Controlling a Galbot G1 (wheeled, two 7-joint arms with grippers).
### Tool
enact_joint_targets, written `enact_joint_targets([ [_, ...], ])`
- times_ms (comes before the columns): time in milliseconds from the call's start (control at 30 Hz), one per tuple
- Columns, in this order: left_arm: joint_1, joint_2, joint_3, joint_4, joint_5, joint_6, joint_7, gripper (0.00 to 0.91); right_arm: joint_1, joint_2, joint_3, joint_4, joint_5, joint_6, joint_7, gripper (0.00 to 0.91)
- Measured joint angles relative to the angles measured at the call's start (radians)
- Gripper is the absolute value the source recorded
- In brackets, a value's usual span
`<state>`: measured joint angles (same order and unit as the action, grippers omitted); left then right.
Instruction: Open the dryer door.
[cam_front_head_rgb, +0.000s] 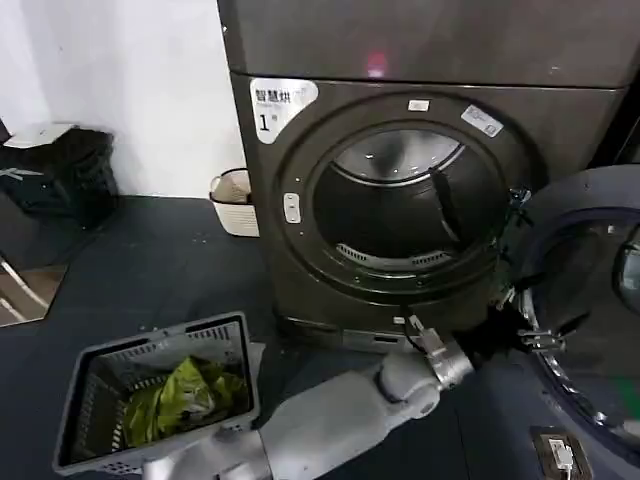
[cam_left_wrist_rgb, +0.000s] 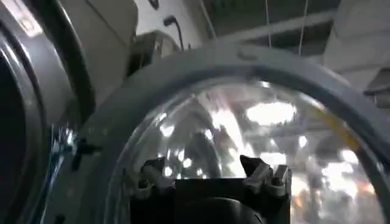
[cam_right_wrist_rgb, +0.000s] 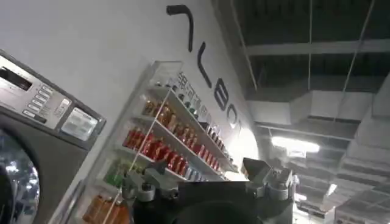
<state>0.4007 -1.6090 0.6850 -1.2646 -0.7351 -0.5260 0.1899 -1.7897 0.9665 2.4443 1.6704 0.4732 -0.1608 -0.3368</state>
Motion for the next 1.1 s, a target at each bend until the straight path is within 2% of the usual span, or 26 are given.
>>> enact_joint_targets([
  [67, 0.015, 0.006, -0.002, -0.033, 0.0, 0.003, -0.001, 0.907, 0.001, -0.002, 0.001, 0.0, 0.0, 0.0, 0.0, 0.907],
  [300, 0.056, 0.193, -0.029, -0.186, 0.011, 0.028, -0.005, 0.907, 0.015, -0.008, 0.002, 0.007, -0.01, 0.0, 0.006, 0.907],
  [533, 0.103, 0.417, -0.065, -0.378, 0.017, 0.101, -0.028, 0.907, 0.04, -0.022, 0.036, 0.033, -0.073, -0.024, 0.005, 0.907],
  [633, 0.113, 0.512, -0.079, -0.439, 0.018, 0.135, -0.03, 0.907, 0.045, -0.029, 0.056, 0.041, -0.072, -0.024, 0.001, 0.907],
  [833, 0.146, 0.718, -0.115, -0.532, 0.015, 0.261, -0.018, 0.907, 0.07, -0.027, 0.057, 0.046, -0.1, -0.018, -0.018, 0.907],
  [933, 0.167, 0.812, -0.139, -0.574, 0.007, 0.331, -0.013, 0.907, 0.079, -0.026, 0.047, 0.044, -0.12, 0.004, -0.031, 0.907],
  [1100, 0.172, 0.96, -0.18, -0.657, -0.049, 0.446, 0.042, 0.907, 0.097, -0.026, 0.025, 0.041, -0.124, 0.012, -0.033, 0.907],
])
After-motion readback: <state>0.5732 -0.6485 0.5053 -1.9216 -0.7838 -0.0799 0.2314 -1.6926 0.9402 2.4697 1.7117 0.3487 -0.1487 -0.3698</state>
